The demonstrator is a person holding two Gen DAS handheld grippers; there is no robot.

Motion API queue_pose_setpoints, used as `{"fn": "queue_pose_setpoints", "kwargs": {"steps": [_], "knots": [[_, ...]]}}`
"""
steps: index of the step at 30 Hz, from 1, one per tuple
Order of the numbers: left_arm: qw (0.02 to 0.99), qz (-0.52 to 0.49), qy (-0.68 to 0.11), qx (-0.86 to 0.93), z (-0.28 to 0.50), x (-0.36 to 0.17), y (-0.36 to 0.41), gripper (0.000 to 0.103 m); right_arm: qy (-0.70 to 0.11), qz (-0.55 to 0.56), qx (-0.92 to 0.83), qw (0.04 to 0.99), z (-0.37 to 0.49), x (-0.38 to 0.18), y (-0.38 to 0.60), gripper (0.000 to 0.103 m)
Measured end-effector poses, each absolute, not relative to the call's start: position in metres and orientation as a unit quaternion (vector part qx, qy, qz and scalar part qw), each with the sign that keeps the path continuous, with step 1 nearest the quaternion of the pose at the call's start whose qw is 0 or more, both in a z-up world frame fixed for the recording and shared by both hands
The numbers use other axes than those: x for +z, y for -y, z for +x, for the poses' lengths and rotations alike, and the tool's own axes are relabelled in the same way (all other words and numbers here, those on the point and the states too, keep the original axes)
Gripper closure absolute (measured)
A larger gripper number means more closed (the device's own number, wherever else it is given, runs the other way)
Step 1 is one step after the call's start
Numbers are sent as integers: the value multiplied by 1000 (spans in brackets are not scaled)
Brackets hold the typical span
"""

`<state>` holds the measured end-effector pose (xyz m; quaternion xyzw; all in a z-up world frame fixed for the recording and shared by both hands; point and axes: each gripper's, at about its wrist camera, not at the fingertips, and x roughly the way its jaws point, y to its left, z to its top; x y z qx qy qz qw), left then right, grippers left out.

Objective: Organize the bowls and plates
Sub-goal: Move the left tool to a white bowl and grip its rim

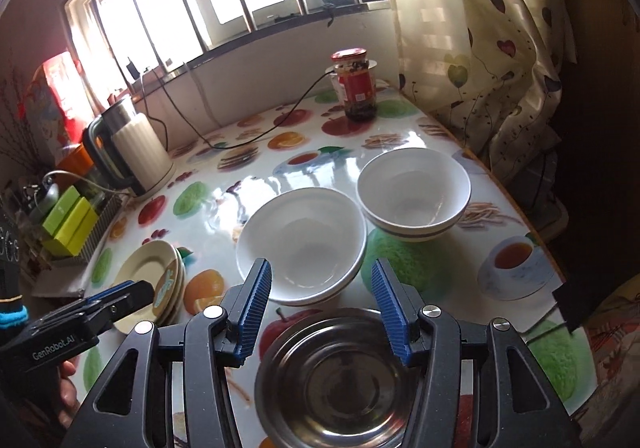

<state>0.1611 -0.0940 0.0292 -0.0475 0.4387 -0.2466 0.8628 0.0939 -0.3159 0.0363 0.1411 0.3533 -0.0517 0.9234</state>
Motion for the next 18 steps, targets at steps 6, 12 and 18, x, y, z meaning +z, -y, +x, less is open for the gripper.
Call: {"fn": "queue_pose_setpoints", "kwargs": {"steps": [6, 12, 18], "knots": [[859, -20, -448, -247, 176, 22, 125, 59, -365, 128, -51, 921, 107, 27, 335, 50], [851, -12, -463, -247, 191, 8, 146, 59, -379, 130, -36, 916, 121, 13, 342, 58], [844, -19, -474, -250, 203, -2, 154, 60, -395, 132, -25, 909, 135, 3, 344, 67]]}}
